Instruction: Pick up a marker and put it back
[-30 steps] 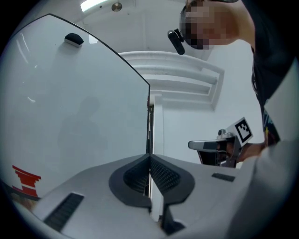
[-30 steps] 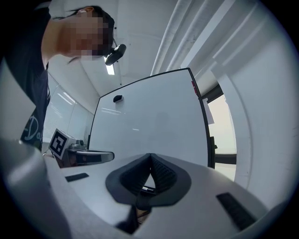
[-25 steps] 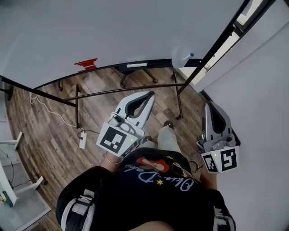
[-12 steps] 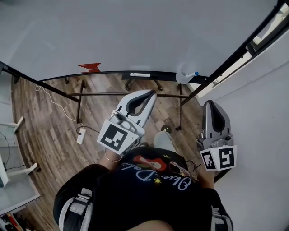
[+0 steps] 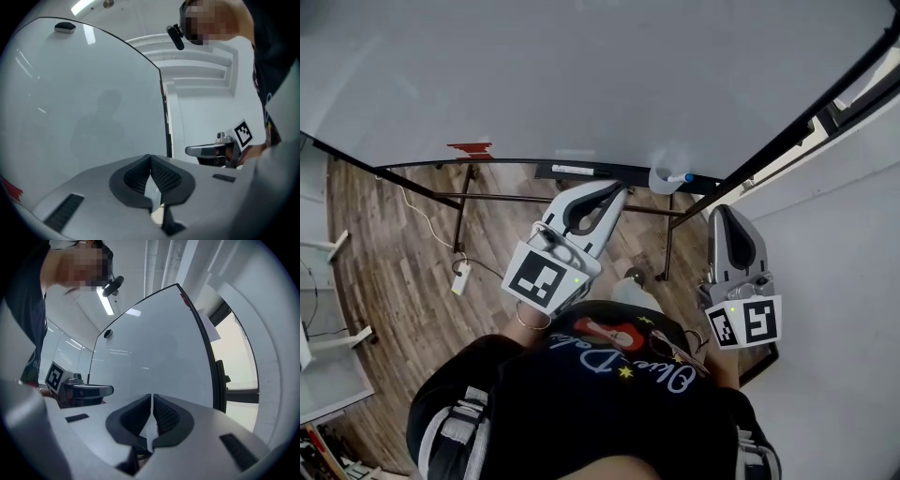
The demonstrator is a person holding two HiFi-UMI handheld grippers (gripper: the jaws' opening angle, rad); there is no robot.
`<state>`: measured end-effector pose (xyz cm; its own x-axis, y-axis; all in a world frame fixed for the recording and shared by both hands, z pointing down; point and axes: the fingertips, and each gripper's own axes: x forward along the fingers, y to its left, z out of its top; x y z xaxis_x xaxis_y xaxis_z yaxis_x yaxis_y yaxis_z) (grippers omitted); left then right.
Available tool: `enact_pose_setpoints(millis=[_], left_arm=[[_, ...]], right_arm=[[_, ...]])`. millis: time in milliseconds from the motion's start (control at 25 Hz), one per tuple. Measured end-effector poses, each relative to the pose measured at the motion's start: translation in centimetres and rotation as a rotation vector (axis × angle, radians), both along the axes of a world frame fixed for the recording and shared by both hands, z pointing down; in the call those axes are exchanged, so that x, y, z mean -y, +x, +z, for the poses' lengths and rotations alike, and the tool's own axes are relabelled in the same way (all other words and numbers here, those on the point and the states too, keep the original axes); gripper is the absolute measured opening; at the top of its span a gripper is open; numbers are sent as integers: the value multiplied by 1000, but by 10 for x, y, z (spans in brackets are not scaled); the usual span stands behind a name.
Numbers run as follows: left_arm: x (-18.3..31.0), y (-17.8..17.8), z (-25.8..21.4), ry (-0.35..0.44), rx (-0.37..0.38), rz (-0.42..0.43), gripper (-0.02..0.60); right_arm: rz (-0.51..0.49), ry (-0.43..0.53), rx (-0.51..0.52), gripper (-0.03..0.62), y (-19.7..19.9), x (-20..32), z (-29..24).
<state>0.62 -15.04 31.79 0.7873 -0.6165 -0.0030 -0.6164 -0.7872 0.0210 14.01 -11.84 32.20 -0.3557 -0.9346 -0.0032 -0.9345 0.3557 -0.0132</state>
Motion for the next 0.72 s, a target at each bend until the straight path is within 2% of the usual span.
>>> enact_pose_setpoints(millis=[440, 720], left_arm=[[24, 20, 0, 14, 9, -109, 3], [31, 27, 1, 13, 13, -92, 3]], right_arm=[[-114, -7, 15, 2, 21, 27, 8], [-114, -28, 29, 2, 20, 34, 16]])
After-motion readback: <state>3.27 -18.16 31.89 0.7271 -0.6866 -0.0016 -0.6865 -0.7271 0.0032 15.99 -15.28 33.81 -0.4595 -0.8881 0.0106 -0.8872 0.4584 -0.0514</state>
